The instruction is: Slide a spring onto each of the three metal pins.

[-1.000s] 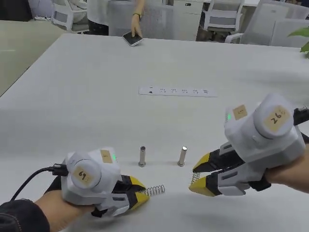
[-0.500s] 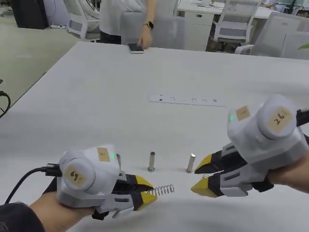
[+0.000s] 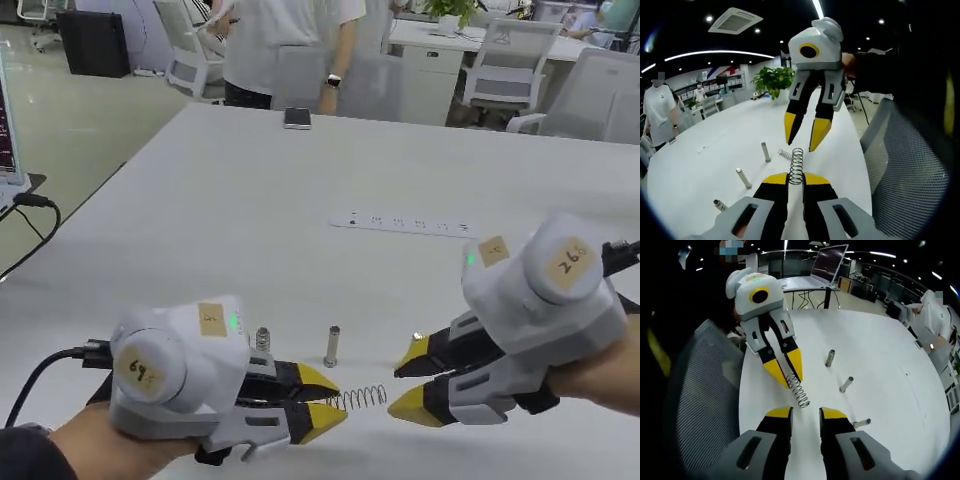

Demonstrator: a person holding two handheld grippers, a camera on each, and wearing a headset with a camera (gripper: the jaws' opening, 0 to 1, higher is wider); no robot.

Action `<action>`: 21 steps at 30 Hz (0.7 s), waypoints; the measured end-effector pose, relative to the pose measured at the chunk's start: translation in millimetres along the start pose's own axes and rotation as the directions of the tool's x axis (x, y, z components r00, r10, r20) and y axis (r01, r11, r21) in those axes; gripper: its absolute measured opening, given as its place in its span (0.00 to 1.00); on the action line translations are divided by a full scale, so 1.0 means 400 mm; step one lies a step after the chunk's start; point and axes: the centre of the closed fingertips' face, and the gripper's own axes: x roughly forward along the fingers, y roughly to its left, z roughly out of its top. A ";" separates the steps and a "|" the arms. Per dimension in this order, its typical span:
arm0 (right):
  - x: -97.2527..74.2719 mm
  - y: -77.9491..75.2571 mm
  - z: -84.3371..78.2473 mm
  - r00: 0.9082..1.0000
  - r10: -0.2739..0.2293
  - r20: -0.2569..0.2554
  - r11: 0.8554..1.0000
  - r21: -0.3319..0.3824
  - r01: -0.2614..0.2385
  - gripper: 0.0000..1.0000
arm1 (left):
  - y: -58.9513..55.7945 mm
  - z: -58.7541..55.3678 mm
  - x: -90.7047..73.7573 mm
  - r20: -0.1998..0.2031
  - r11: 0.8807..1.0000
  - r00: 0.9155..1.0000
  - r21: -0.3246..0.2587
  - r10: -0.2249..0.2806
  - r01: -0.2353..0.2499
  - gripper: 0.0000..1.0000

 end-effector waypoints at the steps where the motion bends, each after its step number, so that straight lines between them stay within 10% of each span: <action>1: 0.000 0.002 0.001 1.000 0.004 0.000 1.000 -0.004 -0.004 0.19 | -0.004 0.007 -0.001 0.006 1.000 1.000 0.004 -0.001 0.001 0.03; 21: -0.016 0.023 0.035 1.000 0.011 -0.006 0.996 -0.083 -0.012 0.08 | -0.008 0.029 -0.005 0.022 1.000 1.000 0.022 0.012 -0.013 0.03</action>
